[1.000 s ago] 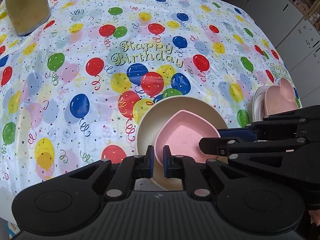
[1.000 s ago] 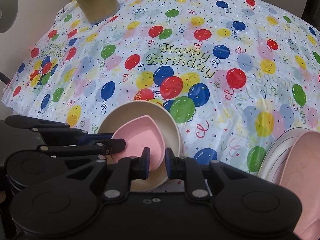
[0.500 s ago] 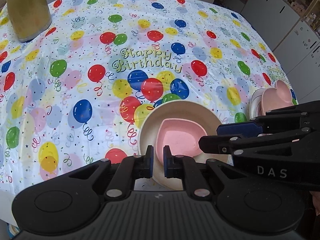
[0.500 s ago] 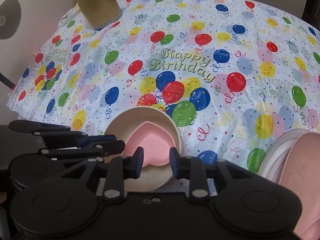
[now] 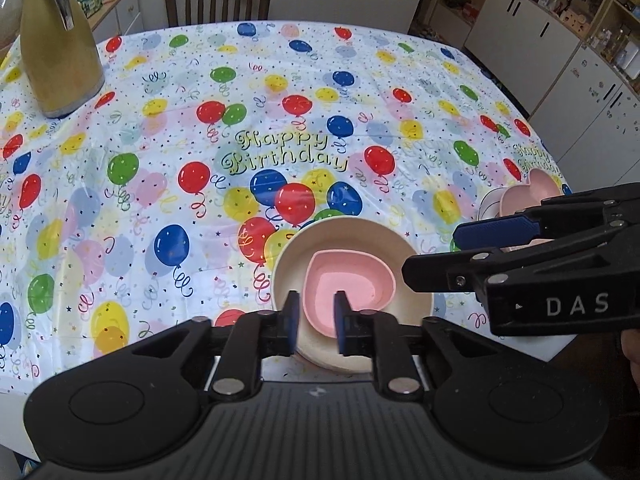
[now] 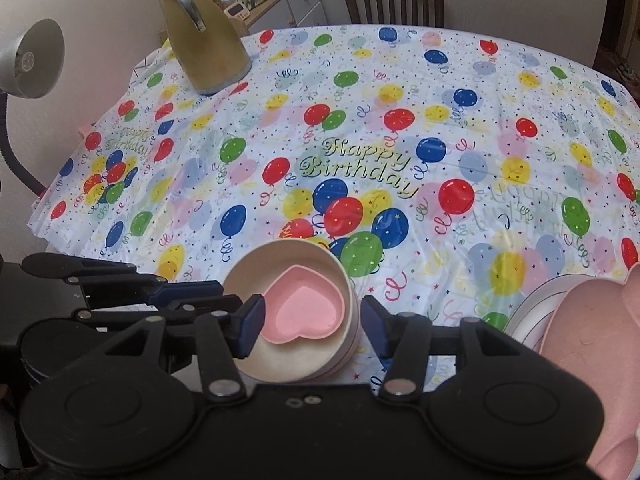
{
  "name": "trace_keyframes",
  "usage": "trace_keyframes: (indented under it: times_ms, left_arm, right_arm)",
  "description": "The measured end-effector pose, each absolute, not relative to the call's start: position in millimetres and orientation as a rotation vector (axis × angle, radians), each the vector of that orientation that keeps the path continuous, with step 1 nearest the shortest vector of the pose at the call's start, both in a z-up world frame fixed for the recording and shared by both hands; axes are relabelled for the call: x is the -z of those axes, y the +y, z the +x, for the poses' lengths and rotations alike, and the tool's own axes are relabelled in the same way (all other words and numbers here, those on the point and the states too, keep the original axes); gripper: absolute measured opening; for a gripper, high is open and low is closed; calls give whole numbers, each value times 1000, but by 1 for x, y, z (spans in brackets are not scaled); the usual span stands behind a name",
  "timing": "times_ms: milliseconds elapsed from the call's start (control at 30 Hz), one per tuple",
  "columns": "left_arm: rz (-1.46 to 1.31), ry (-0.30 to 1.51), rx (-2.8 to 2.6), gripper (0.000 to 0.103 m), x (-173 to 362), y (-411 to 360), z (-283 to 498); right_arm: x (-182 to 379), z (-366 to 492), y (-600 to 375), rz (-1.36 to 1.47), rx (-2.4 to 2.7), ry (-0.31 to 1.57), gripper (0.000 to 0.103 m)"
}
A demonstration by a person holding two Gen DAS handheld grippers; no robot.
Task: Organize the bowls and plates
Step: 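Lower the heart dish into the cream bowl and open both grippers, then close both grippers on the rim of the nested bowl stack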
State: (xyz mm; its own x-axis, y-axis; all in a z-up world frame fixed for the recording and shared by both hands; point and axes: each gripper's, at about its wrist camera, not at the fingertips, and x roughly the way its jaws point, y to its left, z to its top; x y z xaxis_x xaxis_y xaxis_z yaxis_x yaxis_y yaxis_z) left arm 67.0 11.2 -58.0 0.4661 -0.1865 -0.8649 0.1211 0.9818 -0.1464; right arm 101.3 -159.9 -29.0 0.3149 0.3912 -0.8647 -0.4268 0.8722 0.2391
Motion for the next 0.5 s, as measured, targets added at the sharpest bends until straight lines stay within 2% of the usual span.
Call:
trace_keyframes:
  times_ms: [133,167,367,400,500]
  left_arm:
    - [-70,1024,176,65,51,14,60]
    - [-75,1011,172,68,49,15,58]
    - [-97,1004,161,71,46,20,55]
    - [-102,1006,158,72,47,20,54]
    - [-126,1010,157,73,50,21,53]
  right_arm:
    - [22,97,-165,-27,-529,1089,64]
    - [21,95,-167,-25,-529,1083,65]
    - [15,88,-176,-10,-501,1038,90]
    - [15,88,-177,-11,-484,1036,97]
    - [19,87,-181,5,-459,1052,99]
